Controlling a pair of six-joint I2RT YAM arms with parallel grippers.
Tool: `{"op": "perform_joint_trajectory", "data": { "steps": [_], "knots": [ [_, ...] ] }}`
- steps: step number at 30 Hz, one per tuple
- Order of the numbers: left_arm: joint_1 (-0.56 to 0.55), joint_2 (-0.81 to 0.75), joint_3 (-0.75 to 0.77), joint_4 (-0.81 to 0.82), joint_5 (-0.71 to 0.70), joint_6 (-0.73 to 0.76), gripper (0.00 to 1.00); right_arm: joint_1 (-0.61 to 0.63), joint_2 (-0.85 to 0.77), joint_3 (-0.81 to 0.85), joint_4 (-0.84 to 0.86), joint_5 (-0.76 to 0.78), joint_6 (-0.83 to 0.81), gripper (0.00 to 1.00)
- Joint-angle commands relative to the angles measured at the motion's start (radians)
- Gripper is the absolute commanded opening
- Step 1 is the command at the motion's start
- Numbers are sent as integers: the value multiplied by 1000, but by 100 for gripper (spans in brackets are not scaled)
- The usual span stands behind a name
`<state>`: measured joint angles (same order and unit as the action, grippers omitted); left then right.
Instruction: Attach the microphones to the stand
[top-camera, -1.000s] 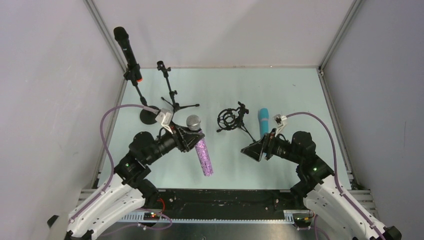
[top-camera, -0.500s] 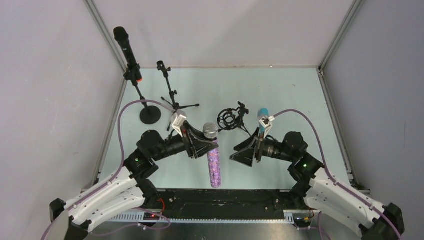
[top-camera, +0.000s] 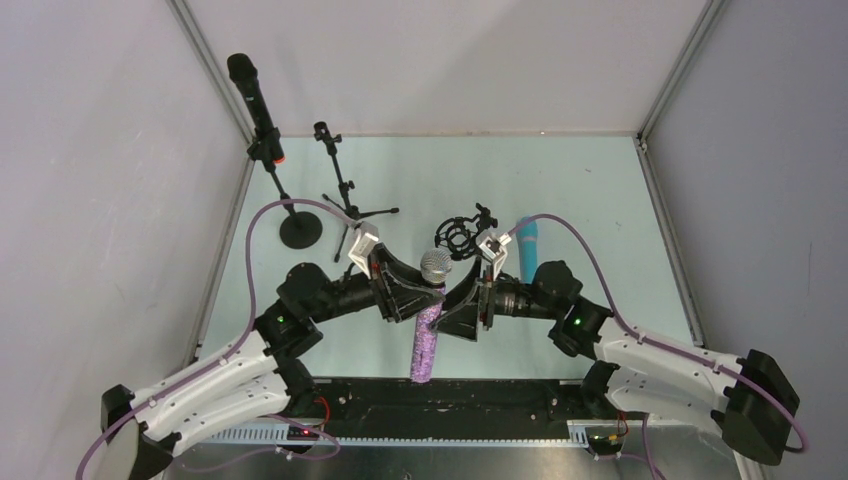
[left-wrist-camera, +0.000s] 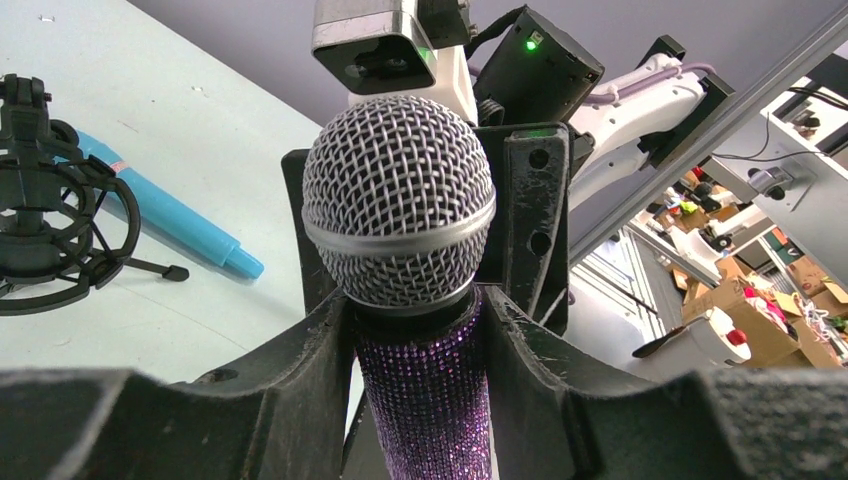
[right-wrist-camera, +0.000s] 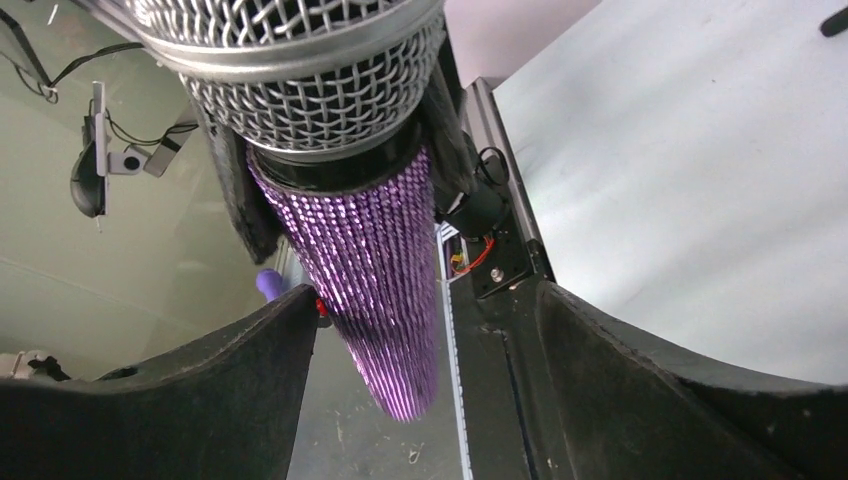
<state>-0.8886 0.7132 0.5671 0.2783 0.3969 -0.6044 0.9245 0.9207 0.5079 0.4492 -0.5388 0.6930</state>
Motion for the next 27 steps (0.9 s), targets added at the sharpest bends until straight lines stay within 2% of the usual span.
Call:
{"op": "perform_joint_trajectory", "data": {
  "steps": [1,17,19,24,25,27],
  "knots": [
    [-11,-1,53,93,16,-19,0,32,30,61,133,13,10,83],
    [-14,-22,31,105,-3,-16,0,51,110,63,257,47,91,73],
    [-13,-27,25,105,-9,-12,0,55,120,63,265,50,96,68],
    [-14,-39,8,106,-22,-9,1,63,133,63,278,49,96,47],
    [-14,-40,5,106,-25,-9,2,63,133,63,279,48,95,45],
    [-13,-43,0,106,-31,-5,12,64,132,63,273,48,92,38]
  ]
}}
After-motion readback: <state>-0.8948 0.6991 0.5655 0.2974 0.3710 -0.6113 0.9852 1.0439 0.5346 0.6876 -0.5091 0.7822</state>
